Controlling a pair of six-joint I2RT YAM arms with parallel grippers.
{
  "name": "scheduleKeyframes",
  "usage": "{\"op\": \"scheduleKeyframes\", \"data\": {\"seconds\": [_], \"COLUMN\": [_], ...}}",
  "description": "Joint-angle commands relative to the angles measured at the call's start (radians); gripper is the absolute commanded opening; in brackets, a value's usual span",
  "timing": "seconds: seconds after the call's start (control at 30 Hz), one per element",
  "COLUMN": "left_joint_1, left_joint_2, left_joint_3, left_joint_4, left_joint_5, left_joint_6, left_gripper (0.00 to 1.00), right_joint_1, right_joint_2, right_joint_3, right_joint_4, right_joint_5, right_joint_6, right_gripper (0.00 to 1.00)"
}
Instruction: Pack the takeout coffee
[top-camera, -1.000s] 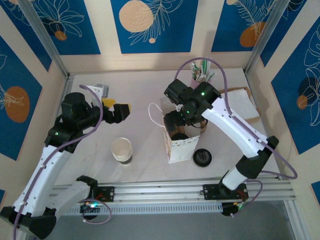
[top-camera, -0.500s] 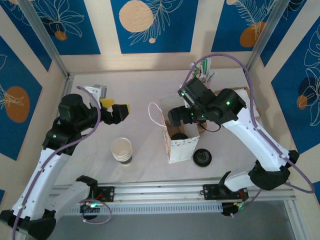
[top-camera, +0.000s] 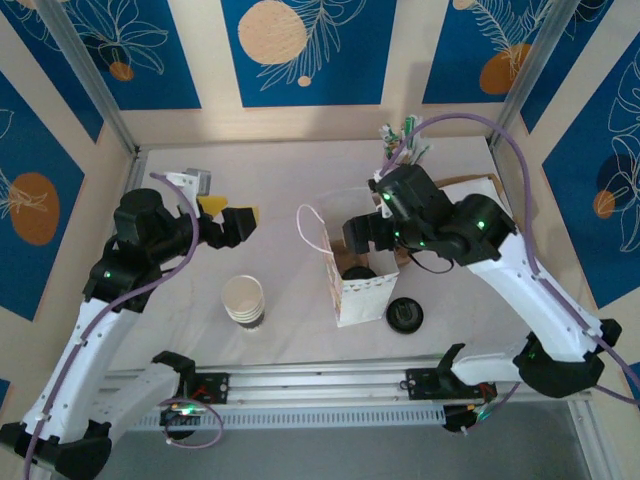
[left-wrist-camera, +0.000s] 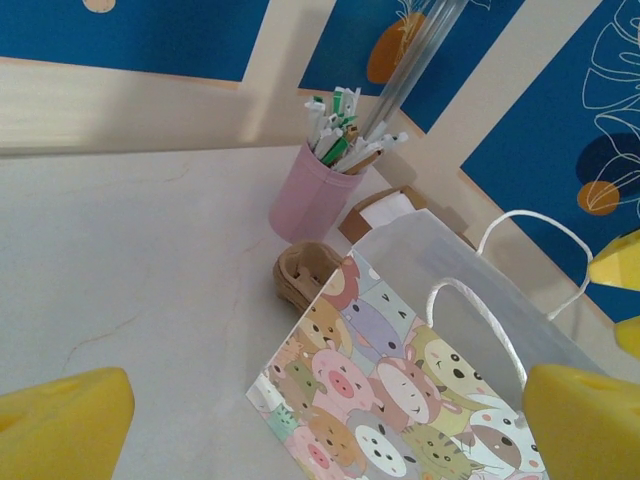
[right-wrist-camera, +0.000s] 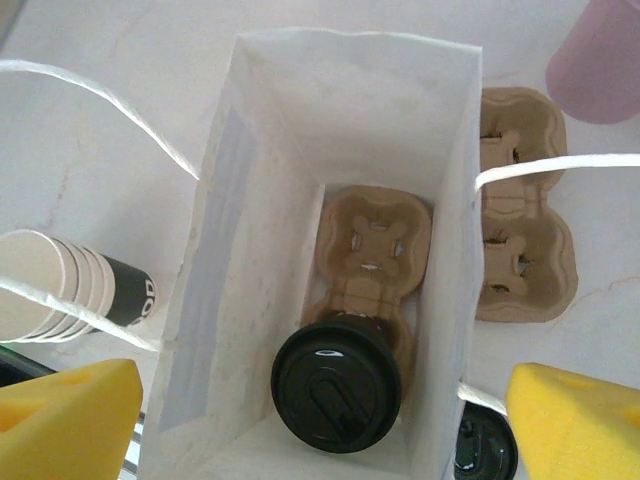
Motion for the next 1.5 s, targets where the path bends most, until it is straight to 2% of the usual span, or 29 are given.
{"op": "scheduleKeyframes", "data": {"seconds": [0.0, 0.43, 1.47], "left_joint_1": [-0.011, -0.011, -0.011], "left_joint_2": [-0.015, -0.01, -0.021], "left_joint_3": [0.018, 0.025, -0.004], "left_joint_4": [0.036, 0.033, 0.039], "left_joint_5": [0.041, 0.077, 0.06], "left_joint_6": [-0.014, -0.028, -0.019], "left_gripper": [1.0, 1.0, 1.0], "right_joint_1": [0.001, -0.044, -0.272], "right_joint_2": [-0.041, -0.184, -0.305], "right_joint_3": [-0.026, -0.13, -0.263], "right_joint_4": [0.05, 0.156, 0.206], "right_joint_5": [0.031, 0.025, -0.135], "right_joint_6": [-0.001, 0.022, 0.07], "right_gripper": [0.94, 0.93, 0.94]}}
